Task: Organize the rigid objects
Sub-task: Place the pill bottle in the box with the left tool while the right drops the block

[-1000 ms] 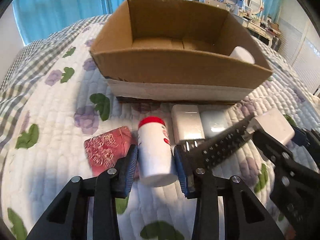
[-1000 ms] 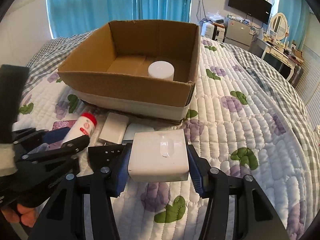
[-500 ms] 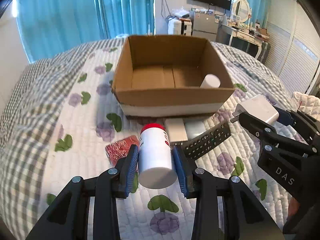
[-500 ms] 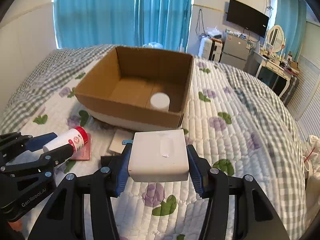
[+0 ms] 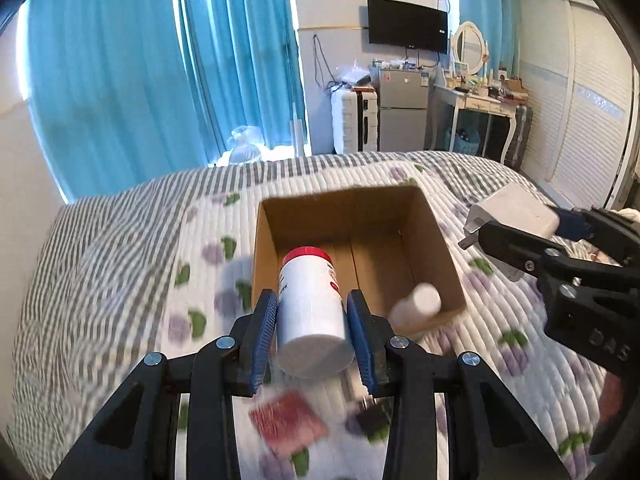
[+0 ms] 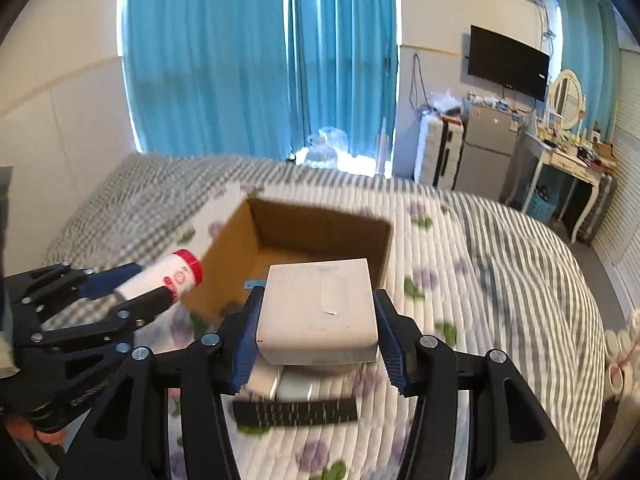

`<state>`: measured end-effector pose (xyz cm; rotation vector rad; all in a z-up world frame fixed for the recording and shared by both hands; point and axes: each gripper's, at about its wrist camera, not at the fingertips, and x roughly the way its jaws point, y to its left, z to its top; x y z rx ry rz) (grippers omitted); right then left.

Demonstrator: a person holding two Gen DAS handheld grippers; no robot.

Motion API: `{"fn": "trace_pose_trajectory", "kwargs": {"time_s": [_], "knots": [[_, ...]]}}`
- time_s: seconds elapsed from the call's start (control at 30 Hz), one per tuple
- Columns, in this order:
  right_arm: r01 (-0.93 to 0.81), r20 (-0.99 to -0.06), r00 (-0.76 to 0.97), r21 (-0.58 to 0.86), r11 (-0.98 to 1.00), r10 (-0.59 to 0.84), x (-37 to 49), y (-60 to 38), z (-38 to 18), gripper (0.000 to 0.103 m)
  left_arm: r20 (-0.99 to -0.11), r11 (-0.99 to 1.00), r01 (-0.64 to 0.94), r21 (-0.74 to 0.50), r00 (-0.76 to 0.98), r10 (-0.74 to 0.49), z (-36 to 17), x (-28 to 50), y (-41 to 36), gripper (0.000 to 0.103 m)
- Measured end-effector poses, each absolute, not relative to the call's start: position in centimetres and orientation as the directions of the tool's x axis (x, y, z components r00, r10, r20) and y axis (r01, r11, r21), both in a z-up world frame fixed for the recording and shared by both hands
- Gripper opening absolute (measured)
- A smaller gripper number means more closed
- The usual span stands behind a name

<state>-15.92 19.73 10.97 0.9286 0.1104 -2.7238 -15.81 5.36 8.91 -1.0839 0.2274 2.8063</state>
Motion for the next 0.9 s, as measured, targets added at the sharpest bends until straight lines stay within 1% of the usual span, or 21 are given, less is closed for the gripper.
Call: {"fn": "trace_pose_trajectory", "kwargs": {"time_s": [0.13,0.27,0.43,0.53,0.6,0.73,0.9], "knots": [[0.28,-0.598,-0.772,-0.017,-0.96,-0.215,-18.9,19.3,11.7,0.052,-0.695,-0.98,-0.178,0.086,-0.715,0.069,7.6,-21.0,6.2,0.037],[0.293,-0.618,-0.748,0.016,-0.956,-0.239,-22.6,19.6,10.9,0.052,-0.724,-0.982,-0.177,0.071,-0.687,0.072,4.7,-24.7,6.6,0.037],[0.293,-0.653,-0.729,-0.027,-0.956,-0.205,-26.2,19.3,8.2,0.052,-0.747,-0.983,-0.172,0.067,-0.662,0.065,0.9,-27.4,6.5,0.037],[0.291,-0.676,-0.709,-0.021,-0.956,-0.201,-28.0,19.8,6.0,0.052,-0.755,-0.984,-0.167,0.057,-0.652,0.066,-0.7,-28.1,6.2,0.037],[0.294,-0.686,-0.698,-0.016,-0.956,-0.204,-28.4,20.1,4.9,0.052,-0.759,-0.984,-0.17,0.053,-0.647,0.071,-1.2,-28.1,6.0,0.037],[0.291,-0.699,-0.688,-0.016,-0.957,-0.197,-28.7,20.6,3.9,0.052,-0.726,-0.978,-0.203,0.046,-0.679,0.107,-0.3,-27.4,5.9,0.04],[0.28,-0.694,-0.694,-0.018,-0.96,-0.19,-28.4,20.3,4.1,0.052,-0.72,-0.982,-0.177,0.07,-0.69,0.073,1.1,-26.2,5.6,0.04]]}}
